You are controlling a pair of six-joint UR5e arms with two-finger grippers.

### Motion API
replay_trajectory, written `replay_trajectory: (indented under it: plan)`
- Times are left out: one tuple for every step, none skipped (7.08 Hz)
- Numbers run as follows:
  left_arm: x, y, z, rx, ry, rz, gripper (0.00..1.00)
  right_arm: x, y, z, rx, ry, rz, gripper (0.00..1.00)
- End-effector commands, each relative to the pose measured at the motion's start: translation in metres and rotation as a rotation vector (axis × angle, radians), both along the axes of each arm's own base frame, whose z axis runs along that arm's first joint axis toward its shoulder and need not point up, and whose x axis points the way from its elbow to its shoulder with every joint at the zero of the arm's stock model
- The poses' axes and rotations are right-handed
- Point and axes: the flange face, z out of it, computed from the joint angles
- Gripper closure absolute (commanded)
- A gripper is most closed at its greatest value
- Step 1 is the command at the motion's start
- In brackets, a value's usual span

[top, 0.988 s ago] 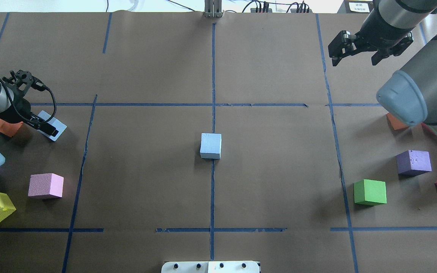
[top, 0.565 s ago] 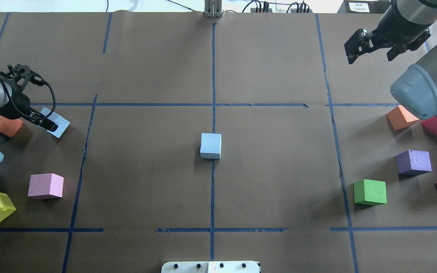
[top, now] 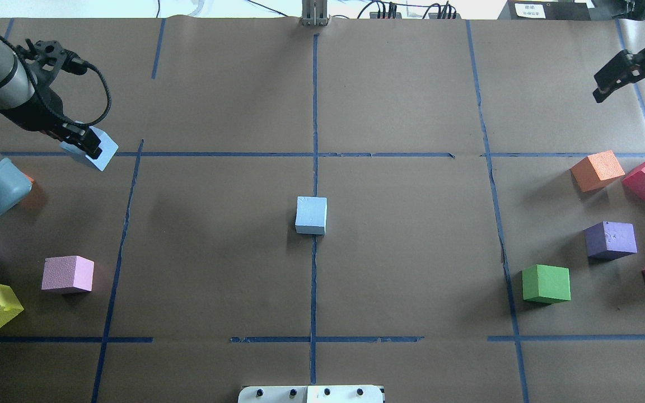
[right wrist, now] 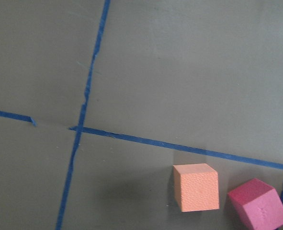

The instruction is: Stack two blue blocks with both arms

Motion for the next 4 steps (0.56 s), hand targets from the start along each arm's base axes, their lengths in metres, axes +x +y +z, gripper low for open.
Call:
replay_trajectory:
  plan:
    - [0.039, -0.001, -0.1, -0.122, 0.052, -0.116, 0.95, 0.074, 0.013, 0.077, -0.025, -0.019, -0.028, 0.0]
    - [0.083, 0.013, -0.142, -0.17, 0.085, -0.124, 0.95, 0.088, 0.026, 0.103, -0.009, -0.021, -0.053, 0.0]
    - [0.102, 0.02, -0.181, -0.191, 0.124, -0.14, 0.96, 0.096, 0.036, 0.122, 0.017, -0.027, -0.039, 0.0]
    - [0.135, 0.024, -0.207, -0.226, 0.132, -0.139, 0.96, 0.099, 0.035, 0.135, 0.037, -0.029, -0.034, 0.0]
